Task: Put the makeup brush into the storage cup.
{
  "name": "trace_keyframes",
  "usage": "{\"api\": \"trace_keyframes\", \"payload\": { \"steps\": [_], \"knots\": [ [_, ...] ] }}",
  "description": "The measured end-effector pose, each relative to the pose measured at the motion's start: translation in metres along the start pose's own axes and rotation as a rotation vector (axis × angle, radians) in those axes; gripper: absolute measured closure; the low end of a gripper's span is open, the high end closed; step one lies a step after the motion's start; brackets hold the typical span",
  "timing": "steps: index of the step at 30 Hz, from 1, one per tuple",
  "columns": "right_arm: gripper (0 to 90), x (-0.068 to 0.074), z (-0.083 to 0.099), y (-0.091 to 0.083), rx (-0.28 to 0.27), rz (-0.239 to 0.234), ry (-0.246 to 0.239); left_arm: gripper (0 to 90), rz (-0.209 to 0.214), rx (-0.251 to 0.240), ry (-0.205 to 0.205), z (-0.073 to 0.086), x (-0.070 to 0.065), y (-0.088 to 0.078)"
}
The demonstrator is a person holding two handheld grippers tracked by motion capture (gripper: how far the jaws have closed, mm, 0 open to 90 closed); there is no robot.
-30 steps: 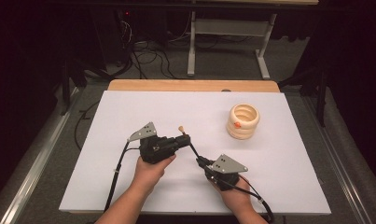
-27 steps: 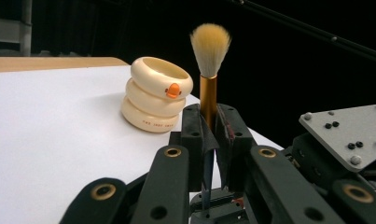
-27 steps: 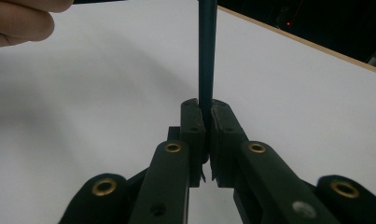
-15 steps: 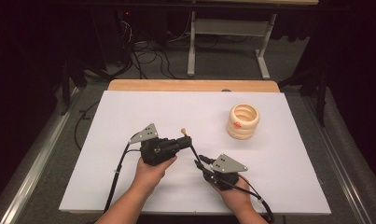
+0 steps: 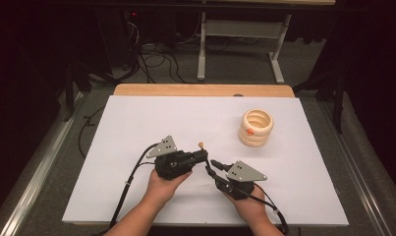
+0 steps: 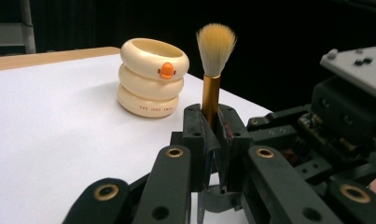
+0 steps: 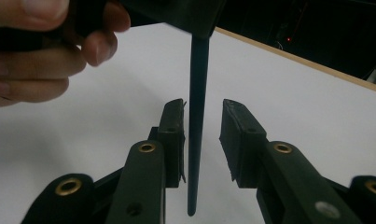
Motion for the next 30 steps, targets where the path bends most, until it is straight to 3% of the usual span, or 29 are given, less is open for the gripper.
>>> {"api": "trace_keyframes", "payload": {
  "steps": [12,30],
  "knots": [
    [76.5,0.0024,-0.0079,-0.0048,-0.033,-0.002,-0.008,84.0,0.007,0.008,0.029,0.0038,-0.0078,0.0049],
    [84.3,0.0026,-0.0096,-0.0057,-0.046,0.008,-0.010,83.9,0.009,0.009,0.029,0.0055,-0.0096,0.0067]
  ]
}}
Point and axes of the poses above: each handheld gripper's, and its own axes: y roughly forward along the jaws, z roughly out of its underside, x roughly to its left, the point moved 6 cm from there along y, roughly forward along the jaws, and after that the axes turned 3 degrees about -x, right-handed, at the moved point
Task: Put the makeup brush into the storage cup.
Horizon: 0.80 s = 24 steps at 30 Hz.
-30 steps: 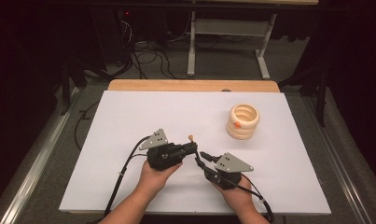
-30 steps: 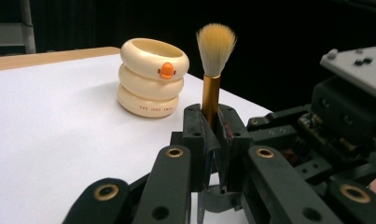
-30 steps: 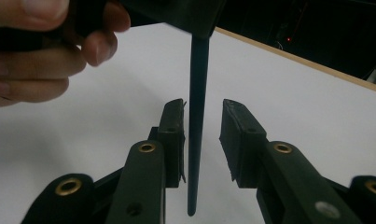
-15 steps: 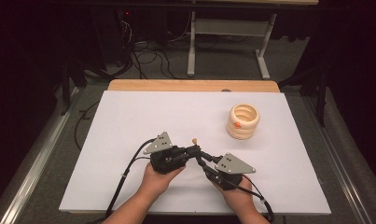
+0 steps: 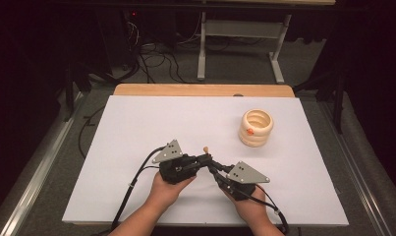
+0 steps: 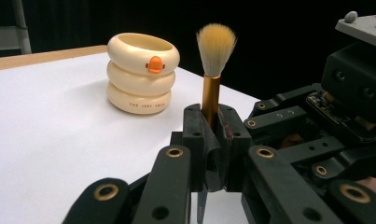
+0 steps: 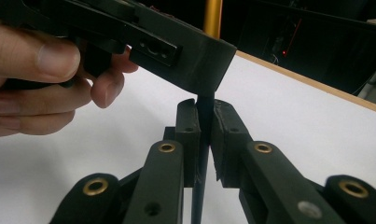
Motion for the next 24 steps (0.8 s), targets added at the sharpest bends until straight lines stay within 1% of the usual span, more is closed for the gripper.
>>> {"api": "trace_keyframes", "payload": {
  "steps": [11,14,16,17,18,24],
  "knots": [
    [85.1,-0.0008,-0.0005,-0.0001,0.004,-0.013,0.006,82.6,0.001,0.003,-0.002,-0.0005,0.0005,-0.0007],
    [85.1,-0.0005,-0.0009,-0.0008,0.003,-0.012,0.017,78.1,-0.001,0.001,0.000,-0.0015,0.0016,-0.0023],
    [85.1,-0.0020,-0.0007,-0.0013,0.004,-0.012,0.021,73.4,-0.007,-0.003,0.006,-0.0029,0.0025,-0.0042],
    [85.1,-0.0026,-0.0009,-0.0013,0.002,-0.016,0.020,72.7,-0.006,-0.006,0.009,-0.0036,0.0026,-0.0050],
    [85.1,-0.0035,-0.0008,-0.0016,0.002,-0.010,0.019,71.9,-0.009,-0.010,0.014,-0.0042,0.0029,-0.0057],
    [85.1,-0.0082,-0.0016,-0.0048,-0.004,0.003,0.032,67.0,-0.030,-0.002,0.033,-0.0052,0.0054,-0.0097]
  ]
}}
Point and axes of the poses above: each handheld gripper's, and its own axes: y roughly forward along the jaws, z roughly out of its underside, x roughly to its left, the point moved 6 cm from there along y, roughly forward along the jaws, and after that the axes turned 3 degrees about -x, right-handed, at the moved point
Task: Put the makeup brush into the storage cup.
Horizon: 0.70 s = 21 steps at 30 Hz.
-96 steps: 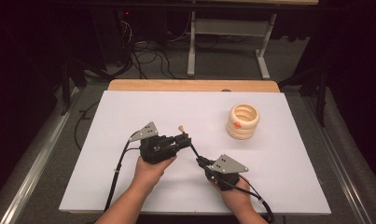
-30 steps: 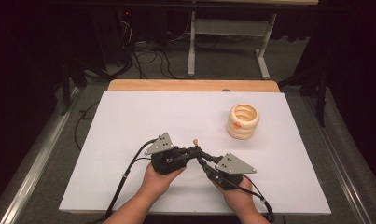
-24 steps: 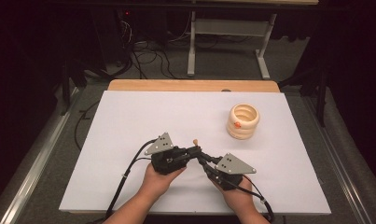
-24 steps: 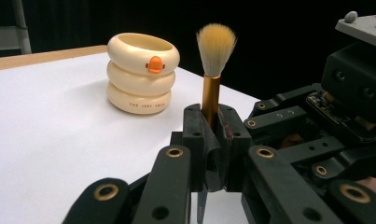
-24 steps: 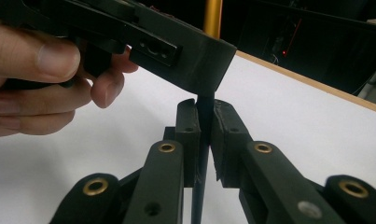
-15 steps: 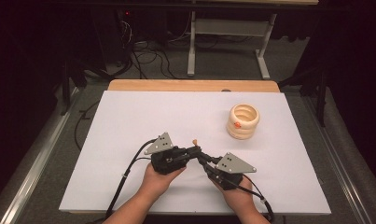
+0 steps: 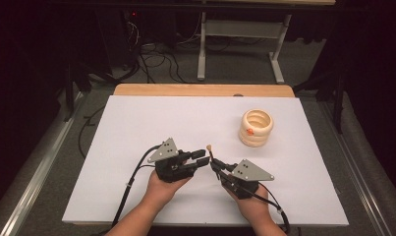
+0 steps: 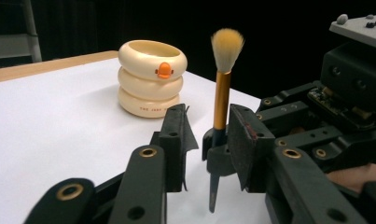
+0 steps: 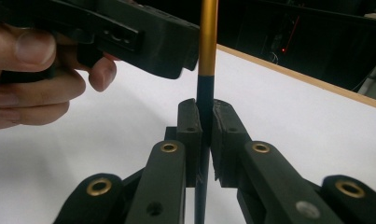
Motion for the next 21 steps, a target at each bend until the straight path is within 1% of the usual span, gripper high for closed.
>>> {"api": "trace_keyframes", "payload": {
  "steps": [2,7,8,14,16,17,18,20,21],
  "knots": [
    [85.1,-0.002,-0.001,-0.001,-0.005,0.003,-0.002,65.5,-0.013,0.009,0.015,0.001,0.001,-0.001],
    [85.1,-0.007,-0.001,-0.005,-0.004,0.016,0.001,61.2,-0.029,0.023,0.032,0.003,0.002,-0.001],
    [85.1,-0.007,-0.001,-0.005,-0.011,0.014,0.005,60.7,-0.033,0.028,0.040,0.003,0.003,-0.001],
    [85.1,-0.013,-0.002,-0.010,-0.009,0.029,0.003,56.5,-0.058,0.047,0.064,0.008,0.007,-0.003],
    [85.0,-0.015,-0.002,-0.012,-0.015,0.028,0.010,54.3,-0.069,0.055,0.062,0.009,0.009,-0.005],
    [85.0,-0.016,-0.002,-0.013,-0.016,0.038,0.008,53.1,-0.077,0.055,0.061,0.009,0.011,-0.005],
    [85.1,-0.018,-0.002,-0.014,-0.016,0.035,0.014,52.0,-0.091,0.061,0.062,0.010,0.014,-0.006],
    [85.0,-0.021,-0.003,-0.016,-0.020,0.046,0.013,49.7,-0.109,0.069,0.062,0.012,0.018,-0.008],
    [85.0,-0.022,-0.003,-0.017,-0.025,0.045,0.016,48.4,-0.120,0.072,0.056,0.013,0.020,-0.008]
  ]
}}
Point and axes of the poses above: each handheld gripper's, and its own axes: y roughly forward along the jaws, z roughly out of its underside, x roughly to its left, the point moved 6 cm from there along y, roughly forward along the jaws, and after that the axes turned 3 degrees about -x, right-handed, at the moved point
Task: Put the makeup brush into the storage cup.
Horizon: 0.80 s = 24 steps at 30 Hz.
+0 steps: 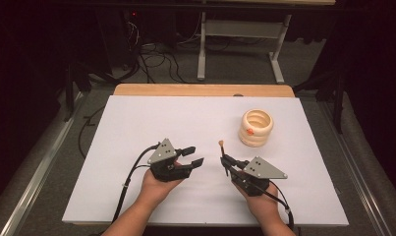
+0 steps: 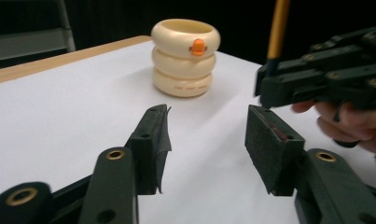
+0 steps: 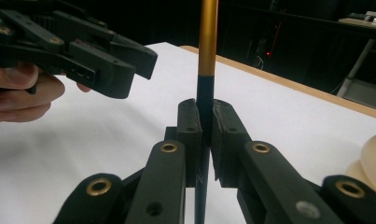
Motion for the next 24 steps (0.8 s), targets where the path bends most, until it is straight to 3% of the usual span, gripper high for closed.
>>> {"api": "trace_keyframes", "payload": {
  "steps": [11,16,20,24],
  "knots": [
    [85.1,-0.019,0.000,-0.011,-0.013,0.055,0.015,32.3,-0.070,0.059,0.008,0.008,0.017,-0.012],
    [85.0,-0.026,0.001,-0.014,-0.008,0.078,0.025,25.4,-0.103,0.125,0.042,0.017,0.024,-0.026],
    [85.0,-0.031,0.002,-0.015,-0.008,0.091,0.026,17.7,-0.159,0.095,0.035,0.021,0.031,-0.039],
    [85.0,-0.034,0.002,-0.017,-0.009,0.103,0.035,15.5,-0.197,0.071,0.007,0.025,0.039,-0.049]
  ]
}}
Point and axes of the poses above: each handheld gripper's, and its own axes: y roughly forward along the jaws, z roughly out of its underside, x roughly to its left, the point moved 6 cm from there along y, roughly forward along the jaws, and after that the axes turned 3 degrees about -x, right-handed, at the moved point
